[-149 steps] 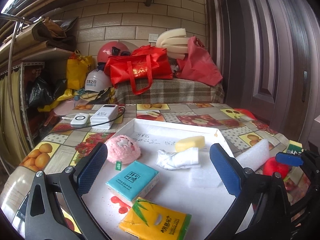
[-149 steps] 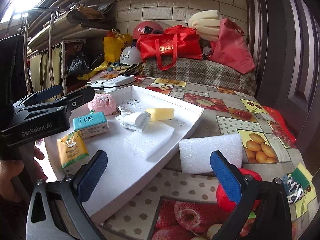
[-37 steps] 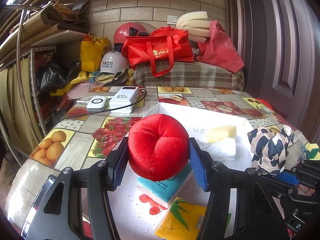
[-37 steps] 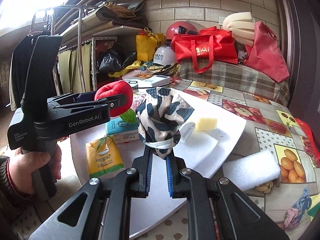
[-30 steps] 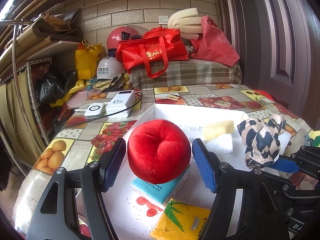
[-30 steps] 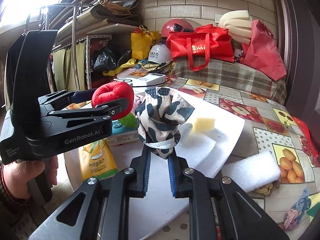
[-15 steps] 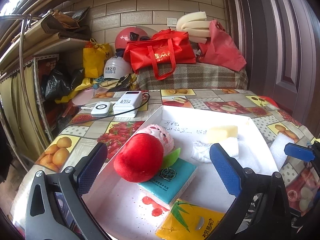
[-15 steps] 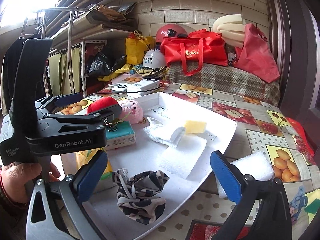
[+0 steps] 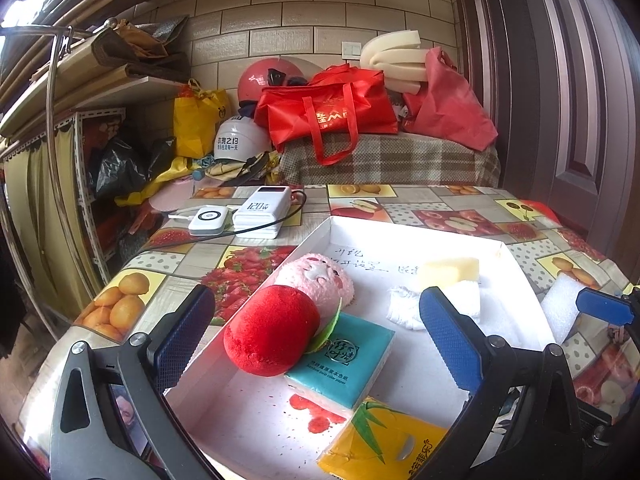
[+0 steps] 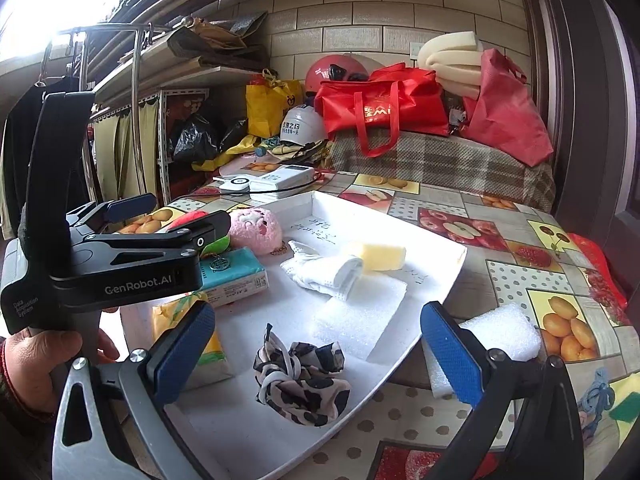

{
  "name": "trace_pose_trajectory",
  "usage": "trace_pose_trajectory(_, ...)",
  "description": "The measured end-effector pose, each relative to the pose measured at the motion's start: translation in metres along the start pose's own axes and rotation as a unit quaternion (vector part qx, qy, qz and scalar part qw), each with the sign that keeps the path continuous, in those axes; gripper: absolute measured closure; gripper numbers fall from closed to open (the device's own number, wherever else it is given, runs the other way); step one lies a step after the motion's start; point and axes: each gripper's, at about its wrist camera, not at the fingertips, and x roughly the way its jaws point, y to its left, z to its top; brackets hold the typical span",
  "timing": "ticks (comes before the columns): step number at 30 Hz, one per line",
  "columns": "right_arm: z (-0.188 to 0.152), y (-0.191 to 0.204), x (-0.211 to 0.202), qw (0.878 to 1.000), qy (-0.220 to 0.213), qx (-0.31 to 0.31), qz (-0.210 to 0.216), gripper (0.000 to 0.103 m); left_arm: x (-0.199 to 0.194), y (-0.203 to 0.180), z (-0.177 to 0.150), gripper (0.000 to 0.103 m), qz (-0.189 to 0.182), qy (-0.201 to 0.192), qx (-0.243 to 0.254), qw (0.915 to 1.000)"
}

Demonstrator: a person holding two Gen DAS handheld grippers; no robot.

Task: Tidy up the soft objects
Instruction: 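Move the left tool to the white foam block while the right tool moves to the blue rope toy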

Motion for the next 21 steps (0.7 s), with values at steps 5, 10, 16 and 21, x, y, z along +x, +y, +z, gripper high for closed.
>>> trace_pose_trajectory(5,0.000,-0.002,-0.006,1.000,-0.018,0.006,-0.002,0.000,-0.003,0.001,0.000,0.000,0.004,-0.009,-0.002,0.9999)
trace_pose_trajectory(10,0.000,-0.003,-0.008,1.000,-0.027,0.007,-0.003,0.000,-0.006,0.001,-0.001,0.000,0.003,-0.014,-0.003,0.9999)
trace_pose_trajectory(16,-0.001,-0.005,-0.010,0.999,-0.034,0.012,-0.003,0.000,-0.009,0.001,-0.001,0.000,0.005,-0.020,-0.004,0.9998)
trace_pose_trajectory(21,-0.003,-0.002,-0.021,0.998,-0.058,0.005,-0.009,0.000,-0.020,-0.001,-0.001,0.000,0.007,-0.034,-0.007,0.9994)
